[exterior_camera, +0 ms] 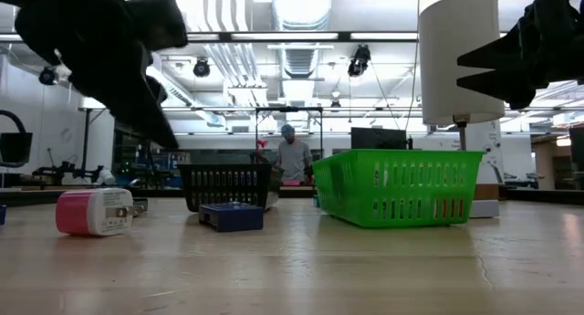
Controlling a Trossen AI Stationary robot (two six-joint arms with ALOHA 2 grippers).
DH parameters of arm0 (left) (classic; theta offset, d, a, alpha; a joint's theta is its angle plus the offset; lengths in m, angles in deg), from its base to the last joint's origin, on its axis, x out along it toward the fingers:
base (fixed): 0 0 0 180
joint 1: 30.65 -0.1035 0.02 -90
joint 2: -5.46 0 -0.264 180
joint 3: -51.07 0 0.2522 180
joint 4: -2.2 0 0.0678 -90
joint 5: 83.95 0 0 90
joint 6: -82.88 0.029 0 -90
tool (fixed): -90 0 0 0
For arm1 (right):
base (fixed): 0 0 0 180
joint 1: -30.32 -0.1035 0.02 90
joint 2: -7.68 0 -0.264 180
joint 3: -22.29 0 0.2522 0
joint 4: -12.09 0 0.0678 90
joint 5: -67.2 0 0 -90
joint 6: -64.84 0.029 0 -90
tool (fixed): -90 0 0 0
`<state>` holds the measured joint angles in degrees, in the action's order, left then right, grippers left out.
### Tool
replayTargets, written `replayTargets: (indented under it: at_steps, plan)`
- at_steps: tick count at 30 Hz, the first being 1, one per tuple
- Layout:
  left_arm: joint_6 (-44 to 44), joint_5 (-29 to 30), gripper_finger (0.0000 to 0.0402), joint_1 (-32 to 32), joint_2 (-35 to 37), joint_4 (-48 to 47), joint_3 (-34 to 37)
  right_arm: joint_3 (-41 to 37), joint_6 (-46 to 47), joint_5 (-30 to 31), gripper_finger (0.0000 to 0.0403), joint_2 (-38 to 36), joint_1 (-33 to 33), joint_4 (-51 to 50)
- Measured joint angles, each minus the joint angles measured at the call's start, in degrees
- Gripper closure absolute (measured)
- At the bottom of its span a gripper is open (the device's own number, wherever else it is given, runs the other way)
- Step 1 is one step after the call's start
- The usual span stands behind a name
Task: Pick & Place Office items
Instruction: Put the pink charger adapter into the green bin
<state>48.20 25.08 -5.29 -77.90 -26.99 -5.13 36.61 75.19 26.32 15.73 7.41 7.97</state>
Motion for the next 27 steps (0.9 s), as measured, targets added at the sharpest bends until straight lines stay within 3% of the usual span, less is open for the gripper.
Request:
replayTargets:
  at_steps: [10, 27]
  plan:
    - [10.97, -8.72, 0.018, 4.76, 0.94, 0.07, -2.47, 0.0, -0.01, 0.0, 0.009, -0.02, 0.0, -0.01]
    - [18.45, -8.82, 0.018, 5.81, 0.97, -1.57, -2.16, 0.0, 0.0, 0.0, 0.0099, -0.02, 0.01, -0.01]
